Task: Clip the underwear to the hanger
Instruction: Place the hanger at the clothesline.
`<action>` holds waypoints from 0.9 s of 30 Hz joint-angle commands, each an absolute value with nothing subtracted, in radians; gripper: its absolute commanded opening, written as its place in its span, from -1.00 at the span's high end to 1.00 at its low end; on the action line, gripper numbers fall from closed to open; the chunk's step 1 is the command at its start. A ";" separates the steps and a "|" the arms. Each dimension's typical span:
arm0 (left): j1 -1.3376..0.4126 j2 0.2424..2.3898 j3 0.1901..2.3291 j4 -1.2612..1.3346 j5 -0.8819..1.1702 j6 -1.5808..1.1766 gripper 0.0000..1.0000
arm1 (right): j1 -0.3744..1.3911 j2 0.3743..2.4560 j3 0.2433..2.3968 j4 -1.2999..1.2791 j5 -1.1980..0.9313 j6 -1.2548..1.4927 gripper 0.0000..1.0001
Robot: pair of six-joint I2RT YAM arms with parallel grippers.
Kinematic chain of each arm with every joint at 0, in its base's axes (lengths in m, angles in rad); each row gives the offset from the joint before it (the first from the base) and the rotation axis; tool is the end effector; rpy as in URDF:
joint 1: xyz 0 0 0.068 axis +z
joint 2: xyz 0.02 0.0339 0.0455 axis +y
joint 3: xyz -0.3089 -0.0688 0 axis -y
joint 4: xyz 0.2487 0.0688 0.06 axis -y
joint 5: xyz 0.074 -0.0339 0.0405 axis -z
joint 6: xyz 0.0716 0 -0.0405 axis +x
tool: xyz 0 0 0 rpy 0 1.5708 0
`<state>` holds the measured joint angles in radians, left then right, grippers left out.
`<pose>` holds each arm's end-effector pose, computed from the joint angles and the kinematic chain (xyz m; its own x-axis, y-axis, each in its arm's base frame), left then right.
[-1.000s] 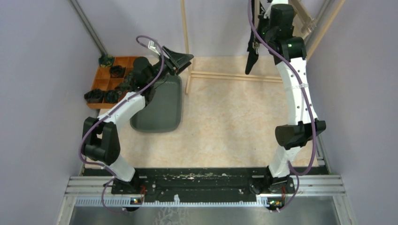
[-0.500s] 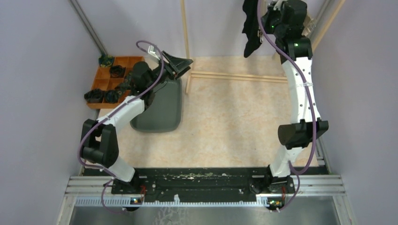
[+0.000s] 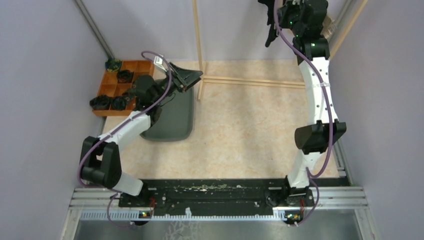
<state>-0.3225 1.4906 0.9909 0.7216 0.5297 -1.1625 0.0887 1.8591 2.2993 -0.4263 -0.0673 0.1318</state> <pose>0.3440 -0.1531 0.3848 -0.5972 -0.6355 -0.4894 0.4858 0.1989 -0.8511 0.4505 0.0449 0.5719 -0.0067 0.1310 -0.9914 -0.1558 0.9791 0.1305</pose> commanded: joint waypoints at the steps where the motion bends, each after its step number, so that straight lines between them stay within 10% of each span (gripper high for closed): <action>1: -0.317 1.441 0.950 0.778 0.554 -1.153 -0.59 | 0.084 1.877 2.359 -0.265 -0.084 0.150 1.00; 27: -0.318 1.442 0.885 0.803 0.570 -1.166 -0.58 | 0.009 1.999 2.514 -0.187 -0.047 0.231 1.00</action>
<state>-0.3225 1.4544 0.8780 0.7849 0.5613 -1.1774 0.0254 1.9865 2.4386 -0.3088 -0.0429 0.2035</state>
